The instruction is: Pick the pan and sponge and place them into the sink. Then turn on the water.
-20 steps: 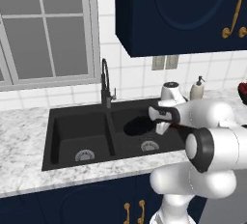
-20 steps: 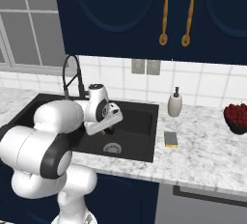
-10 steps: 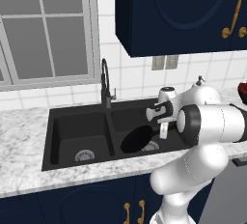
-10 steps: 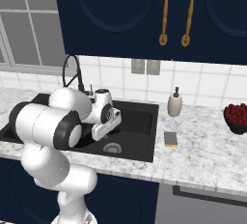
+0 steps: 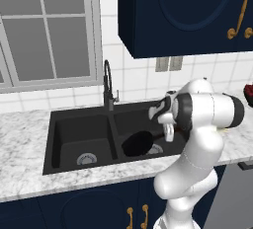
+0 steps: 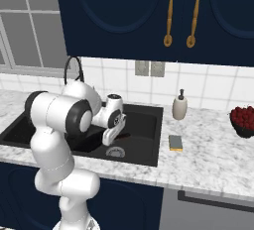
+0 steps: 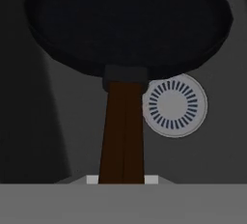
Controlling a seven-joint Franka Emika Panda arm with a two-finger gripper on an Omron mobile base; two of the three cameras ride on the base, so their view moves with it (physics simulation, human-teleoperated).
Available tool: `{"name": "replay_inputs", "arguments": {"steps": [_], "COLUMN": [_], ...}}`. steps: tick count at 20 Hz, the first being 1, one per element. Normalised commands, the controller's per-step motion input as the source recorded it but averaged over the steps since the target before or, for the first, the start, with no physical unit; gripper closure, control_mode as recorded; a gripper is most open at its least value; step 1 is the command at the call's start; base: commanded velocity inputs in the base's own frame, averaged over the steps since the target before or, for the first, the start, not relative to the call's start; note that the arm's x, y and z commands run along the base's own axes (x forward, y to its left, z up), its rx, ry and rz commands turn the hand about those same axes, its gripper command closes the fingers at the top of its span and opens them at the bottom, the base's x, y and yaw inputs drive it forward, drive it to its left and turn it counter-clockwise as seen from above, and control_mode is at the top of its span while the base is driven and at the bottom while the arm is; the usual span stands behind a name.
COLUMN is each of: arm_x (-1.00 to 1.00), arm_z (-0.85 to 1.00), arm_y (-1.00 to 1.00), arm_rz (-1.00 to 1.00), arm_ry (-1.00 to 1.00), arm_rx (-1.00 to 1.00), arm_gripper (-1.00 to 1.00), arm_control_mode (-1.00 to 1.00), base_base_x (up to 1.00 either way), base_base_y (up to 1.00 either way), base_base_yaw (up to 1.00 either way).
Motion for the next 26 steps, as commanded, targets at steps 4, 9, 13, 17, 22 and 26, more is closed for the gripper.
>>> {"name": "replay_inputs", "arguments": {"steps": [4, 9, 13, 17, 22, 26], "arm_x": [0.2, 0.31, 0.43, 0.65, 0.77, 0.83], "arm_z": [-0.12, -0.13, -0.21, -0.46, -0.73, -0.67], "arm_y": [-0.23, -0.14, -0.02, 0.0, 0.05, 0.24], "arm_rz": [-0.02, -0.15, -0.24, -0.15, -0.1, -0.04], "arm_ry": [0.0, 0.0, 0.0, 0.0, 0.0, 0.0], "arm_rx": [0.15, 0.07, 0.0, 0.0, 0.0, 0.0], "arm_gripper": [1.0, 1.0, 1.0, 1.0, 1.0, 1.0], "arm_control_mode": [-1.0, -1.0, -1.0, -1.0, -1.0, -1.0], "base_base_x": [0.0, 0.0, 0.0, 0.0, 0.0, 0.0], "base_base_y": [0.0, 0.0, 0.0, 0.0, 0.0, 0.0], "base_base_yaw": [0.0, 0.0, 0.0, 0.0, 0.0, 0.0]}}
